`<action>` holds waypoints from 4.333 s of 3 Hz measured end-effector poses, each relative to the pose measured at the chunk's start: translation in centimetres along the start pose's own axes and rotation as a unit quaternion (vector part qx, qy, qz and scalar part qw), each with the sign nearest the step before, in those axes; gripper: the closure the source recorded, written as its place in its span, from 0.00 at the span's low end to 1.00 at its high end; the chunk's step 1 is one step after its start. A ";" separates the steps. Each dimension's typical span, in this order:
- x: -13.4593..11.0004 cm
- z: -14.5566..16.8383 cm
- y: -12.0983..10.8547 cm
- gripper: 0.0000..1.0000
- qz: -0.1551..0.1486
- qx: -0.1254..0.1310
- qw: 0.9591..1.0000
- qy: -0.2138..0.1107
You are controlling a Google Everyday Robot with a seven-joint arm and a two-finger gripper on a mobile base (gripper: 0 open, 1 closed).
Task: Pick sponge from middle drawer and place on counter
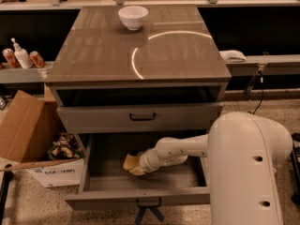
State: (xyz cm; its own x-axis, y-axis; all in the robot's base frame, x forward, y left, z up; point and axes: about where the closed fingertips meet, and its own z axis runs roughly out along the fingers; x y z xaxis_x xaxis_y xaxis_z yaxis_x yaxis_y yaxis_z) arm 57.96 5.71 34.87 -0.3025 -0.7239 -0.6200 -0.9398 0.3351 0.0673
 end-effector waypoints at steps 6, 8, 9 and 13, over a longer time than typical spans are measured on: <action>0.1 -16.6 0.2 1.00 -0.008 0.041 0.990 -0.134; 1.9 -26.6 2.3 1.00 -0.051 0.076 0.982 -0.166; 1.9 -26.7 2.4 1.00 -0.051 0.077 0.982 -0.166; -4.0 -39.0 0.6 1.00 -0.148 0.157 0.960 -0.176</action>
Offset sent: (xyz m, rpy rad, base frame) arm -0.0143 -0.0946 0.2312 0.3223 -0.2132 -0.0636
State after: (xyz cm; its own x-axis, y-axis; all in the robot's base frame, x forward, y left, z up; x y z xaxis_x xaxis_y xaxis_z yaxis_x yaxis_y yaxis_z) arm 52.37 -14.70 67.85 0.0946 -0.5859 -0.8048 -0.8649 0.3520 -0.3579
